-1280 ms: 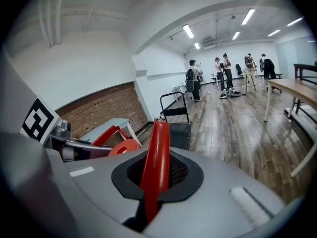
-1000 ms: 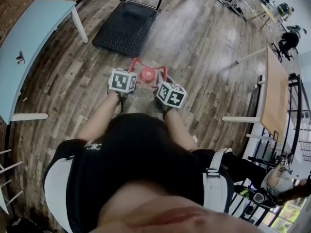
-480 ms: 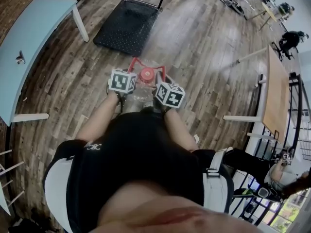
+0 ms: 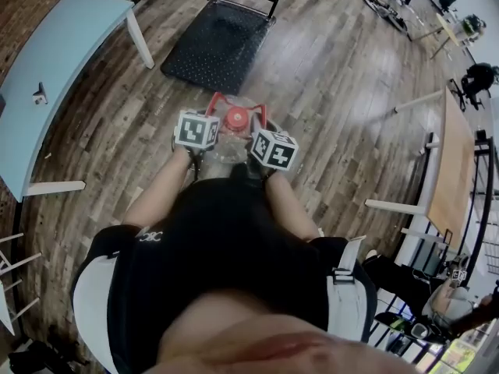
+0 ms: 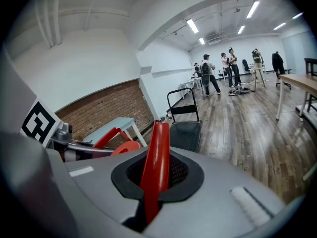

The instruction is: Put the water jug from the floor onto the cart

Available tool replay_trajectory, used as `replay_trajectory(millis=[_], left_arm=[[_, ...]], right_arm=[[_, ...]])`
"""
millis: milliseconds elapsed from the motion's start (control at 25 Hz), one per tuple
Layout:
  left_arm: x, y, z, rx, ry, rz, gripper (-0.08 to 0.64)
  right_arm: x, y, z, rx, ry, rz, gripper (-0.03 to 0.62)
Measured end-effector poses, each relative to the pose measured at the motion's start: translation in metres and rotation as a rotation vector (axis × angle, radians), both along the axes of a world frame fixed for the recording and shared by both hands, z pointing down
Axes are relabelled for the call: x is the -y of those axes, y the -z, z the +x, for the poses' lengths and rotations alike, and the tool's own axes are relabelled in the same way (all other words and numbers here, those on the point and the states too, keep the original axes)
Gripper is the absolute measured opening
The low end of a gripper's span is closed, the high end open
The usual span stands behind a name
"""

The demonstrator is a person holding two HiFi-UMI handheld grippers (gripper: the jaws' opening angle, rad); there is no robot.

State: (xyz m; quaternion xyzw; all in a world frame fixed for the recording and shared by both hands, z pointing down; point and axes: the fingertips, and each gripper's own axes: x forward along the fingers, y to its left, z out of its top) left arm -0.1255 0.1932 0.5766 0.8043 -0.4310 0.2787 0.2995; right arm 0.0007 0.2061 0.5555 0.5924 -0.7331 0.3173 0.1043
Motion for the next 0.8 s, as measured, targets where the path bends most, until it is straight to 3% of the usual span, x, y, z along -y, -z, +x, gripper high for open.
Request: replay_trajectory(millis=[320,800], left_arm=[[0.064,0.004,0.004,0.012,0.054,0.005,0.014],[0.143,0.0,0.057,0.049,0.06,-0.03,0.014]], right_arm=[[0.072,0.004,0.006,0.0,0.052,0.004,0.026],[0.151,-0.001,0.057,0.013,0.065,-0.023,0.026]])
